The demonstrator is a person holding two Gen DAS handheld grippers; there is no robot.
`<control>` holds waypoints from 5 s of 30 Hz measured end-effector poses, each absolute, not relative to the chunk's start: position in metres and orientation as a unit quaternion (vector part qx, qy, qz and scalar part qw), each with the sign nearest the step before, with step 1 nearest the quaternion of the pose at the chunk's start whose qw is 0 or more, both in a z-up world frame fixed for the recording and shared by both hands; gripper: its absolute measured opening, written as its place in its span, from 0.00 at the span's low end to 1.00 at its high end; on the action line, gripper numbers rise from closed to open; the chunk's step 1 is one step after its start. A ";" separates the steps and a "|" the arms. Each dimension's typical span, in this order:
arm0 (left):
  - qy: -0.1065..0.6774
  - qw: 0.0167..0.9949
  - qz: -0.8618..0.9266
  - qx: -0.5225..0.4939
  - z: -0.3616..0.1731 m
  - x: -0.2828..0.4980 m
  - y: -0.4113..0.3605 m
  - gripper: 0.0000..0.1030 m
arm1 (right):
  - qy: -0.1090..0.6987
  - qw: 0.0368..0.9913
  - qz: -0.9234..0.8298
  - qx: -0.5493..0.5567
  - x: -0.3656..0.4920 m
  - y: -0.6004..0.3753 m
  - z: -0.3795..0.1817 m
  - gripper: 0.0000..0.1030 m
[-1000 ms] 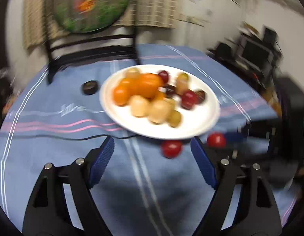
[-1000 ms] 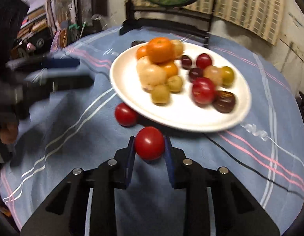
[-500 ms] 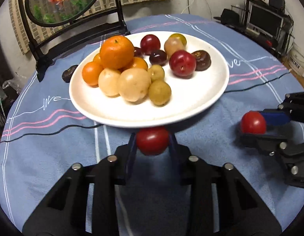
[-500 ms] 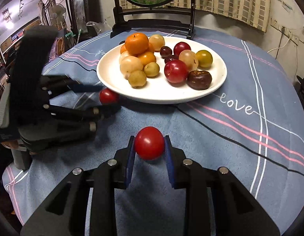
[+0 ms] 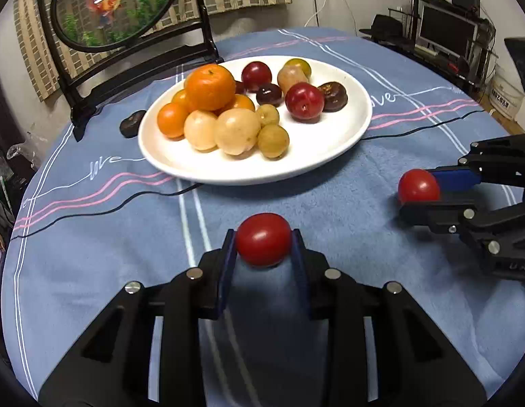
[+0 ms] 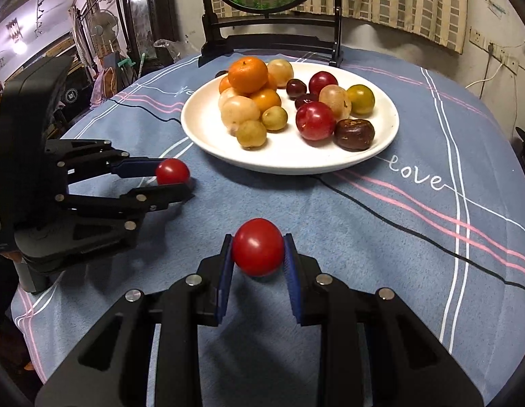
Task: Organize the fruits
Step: 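Grasp a red cherry tomato with the right gripper while the left grasps the other, then carry both red cherry tomatoes over the white plate with both grippers, then lower both cherry tomatoes onto the white plate and open both grippers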
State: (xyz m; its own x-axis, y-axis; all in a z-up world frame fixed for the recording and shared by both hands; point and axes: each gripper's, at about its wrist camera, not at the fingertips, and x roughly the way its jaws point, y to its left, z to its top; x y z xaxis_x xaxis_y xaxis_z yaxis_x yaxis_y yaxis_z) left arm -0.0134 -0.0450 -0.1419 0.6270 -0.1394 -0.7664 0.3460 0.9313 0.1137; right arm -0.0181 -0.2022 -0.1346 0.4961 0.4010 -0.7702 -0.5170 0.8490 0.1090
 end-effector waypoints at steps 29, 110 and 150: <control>0.354 0.920 -0.097 0.137 -0.090 -0.056 -0.060 0.31 | 0.387 0.871 0.295 -0.065 -0.065 -0.189 -0.088 0.28; 0.328 0.928 -0.026 0.176 -0.078 0.109 -0.081 0.32 | 0.375 0.899 0.227 -0.001 0.127 -0.188 -0.062 0.28; 0.296 0.937 -0.003 0.184 -0.080 0.116 -0.078 0.75 | 0.374 0.908 0.184 -0.049 0.155 -0.186 -0.066 0.65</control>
State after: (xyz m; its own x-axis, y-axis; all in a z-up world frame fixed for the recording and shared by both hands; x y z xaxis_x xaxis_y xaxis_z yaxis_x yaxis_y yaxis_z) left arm 0.1161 -0.0777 -0.0799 0.8246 0.1036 -0.5562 0.1148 0.9320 0.3437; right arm 0.1550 -0.1860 -0.0659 0.6526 0.2970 -0.6970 -0.3708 0.9275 0.0480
